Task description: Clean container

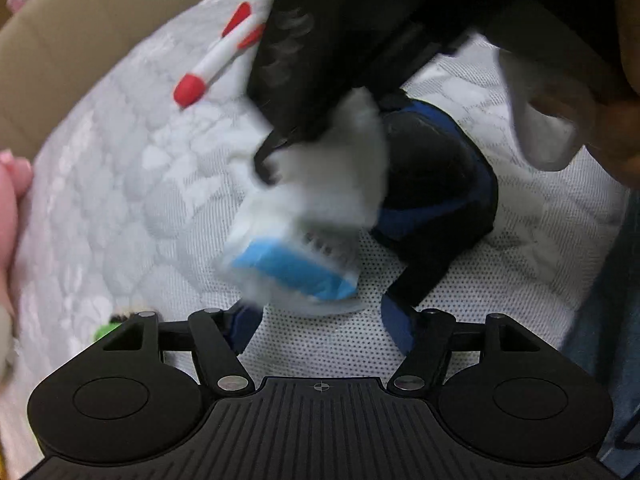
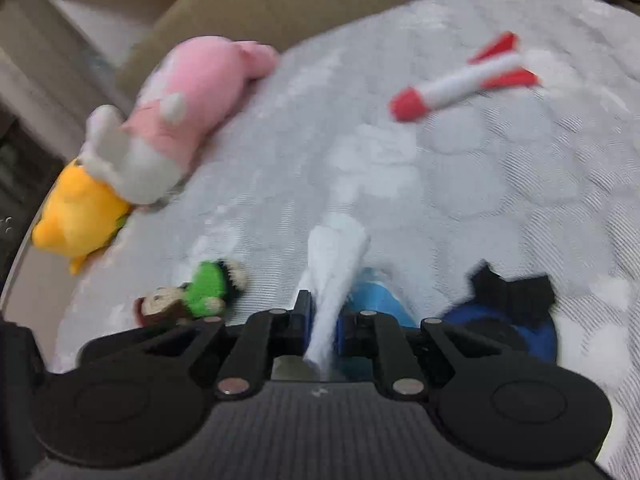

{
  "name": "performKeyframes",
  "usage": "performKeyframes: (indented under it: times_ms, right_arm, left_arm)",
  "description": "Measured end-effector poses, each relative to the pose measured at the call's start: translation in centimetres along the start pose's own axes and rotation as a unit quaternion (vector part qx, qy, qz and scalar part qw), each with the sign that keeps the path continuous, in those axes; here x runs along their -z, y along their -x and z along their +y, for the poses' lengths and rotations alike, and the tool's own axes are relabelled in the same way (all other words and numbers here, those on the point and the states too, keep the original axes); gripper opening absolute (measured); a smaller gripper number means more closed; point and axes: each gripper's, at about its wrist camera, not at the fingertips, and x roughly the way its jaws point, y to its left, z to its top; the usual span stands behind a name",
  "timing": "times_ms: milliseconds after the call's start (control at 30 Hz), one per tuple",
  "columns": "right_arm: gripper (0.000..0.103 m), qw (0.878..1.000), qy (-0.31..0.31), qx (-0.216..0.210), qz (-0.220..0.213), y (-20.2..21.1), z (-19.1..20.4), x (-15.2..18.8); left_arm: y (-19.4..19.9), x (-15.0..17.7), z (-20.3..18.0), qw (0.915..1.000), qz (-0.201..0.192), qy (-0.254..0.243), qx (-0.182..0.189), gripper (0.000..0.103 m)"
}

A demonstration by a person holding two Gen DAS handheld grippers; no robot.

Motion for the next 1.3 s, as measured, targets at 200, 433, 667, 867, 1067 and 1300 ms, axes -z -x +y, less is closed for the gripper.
performKeyframes:
  times_ms: [200,433,667,867,1067,1300]
  right_arm:
    - [0.012,1.000,-0.025,0.007,-0.002,0.8,-0.7,0.1]
    - [0.011,0.999,-0.043,0.023,-0.010,0.9,-1.6,0.0]
    - [0.014,0.991,0.031,0.123,-0.047,1.6,-0.5,0.0]
    - [0.014,0.995,0.026,0.098,-0.019,0.9,-0.6,0.0]
    - [0.015,0.986,0.068,0.152,-0.020,0.7,0.2,0.5]
    - [0.015,0.983,0.075,0.165,-0.031,1.1,0.3,0.7]
  left_arm:
    - [-0.4,-0.2,1.2,0.9992,0.005,0.038,0.009,0.081]
    - [-0.6,-0.3,1.8,0.9986,0.005,0.049,0.017,0.085]
    - [4.9,-0.4,8.2,0.9876,-0.055,0.143,-0.032,0.095]
    - [3.9,2.6,14.3,0.9777,0.009,0.177,-0.112,0.098]
    - [-1.5,4.3,15.9,0.9650,0.102,0.235,-0.058,0.098]
    - [-4.6,3.0,11.4,0.9778,0.149,0.121,-0.083,0.098]
